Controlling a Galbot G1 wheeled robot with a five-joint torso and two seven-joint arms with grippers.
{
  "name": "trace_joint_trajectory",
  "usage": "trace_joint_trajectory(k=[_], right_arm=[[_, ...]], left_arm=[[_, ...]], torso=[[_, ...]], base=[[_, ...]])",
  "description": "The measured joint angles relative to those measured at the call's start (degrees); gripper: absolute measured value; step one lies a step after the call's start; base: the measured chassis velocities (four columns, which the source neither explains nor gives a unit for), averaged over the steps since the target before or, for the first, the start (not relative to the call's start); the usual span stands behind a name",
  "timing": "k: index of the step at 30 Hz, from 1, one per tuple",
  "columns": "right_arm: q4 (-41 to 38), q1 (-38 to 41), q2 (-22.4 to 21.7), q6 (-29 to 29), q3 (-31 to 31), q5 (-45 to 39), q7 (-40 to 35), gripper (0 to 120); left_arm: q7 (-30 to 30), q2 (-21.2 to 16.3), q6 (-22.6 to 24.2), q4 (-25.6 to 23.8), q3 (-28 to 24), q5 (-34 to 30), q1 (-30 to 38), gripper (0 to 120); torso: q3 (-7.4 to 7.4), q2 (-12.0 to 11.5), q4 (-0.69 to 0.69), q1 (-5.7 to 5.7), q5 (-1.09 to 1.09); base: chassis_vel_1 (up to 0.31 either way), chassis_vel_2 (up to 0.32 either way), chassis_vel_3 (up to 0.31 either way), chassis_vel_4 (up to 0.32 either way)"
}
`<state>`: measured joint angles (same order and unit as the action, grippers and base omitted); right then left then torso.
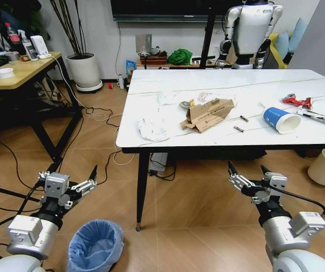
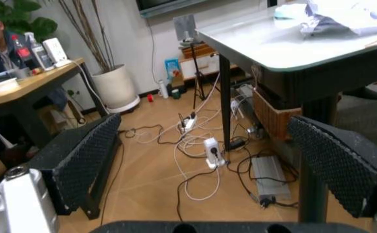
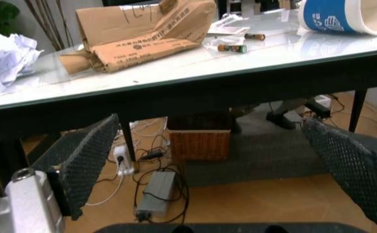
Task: Pick up the trash bin and place the trash from the table into it.
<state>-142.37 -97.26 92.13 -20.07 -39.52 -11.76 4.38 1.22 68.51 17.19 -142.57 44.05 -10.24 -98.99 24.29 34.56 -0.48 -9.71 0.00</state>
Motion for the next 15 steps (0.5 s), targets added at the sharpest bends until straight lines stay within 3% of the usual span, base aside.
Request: trace_joint_trajectory(k=[15], right_arm=[[-0.02, -0.14, 0.0, 0.47, -0.19, 0.3, 0.1, 100]], left_arm=[[0.02, -0.58, 0.01, 0.19, 0.08, -0.32, 0.13, 100]], torso=[[-2.1, -3.51, 0.0, 1.41, 0.0]], base=[[0.0, 0.0, 0.0, 0.0]])
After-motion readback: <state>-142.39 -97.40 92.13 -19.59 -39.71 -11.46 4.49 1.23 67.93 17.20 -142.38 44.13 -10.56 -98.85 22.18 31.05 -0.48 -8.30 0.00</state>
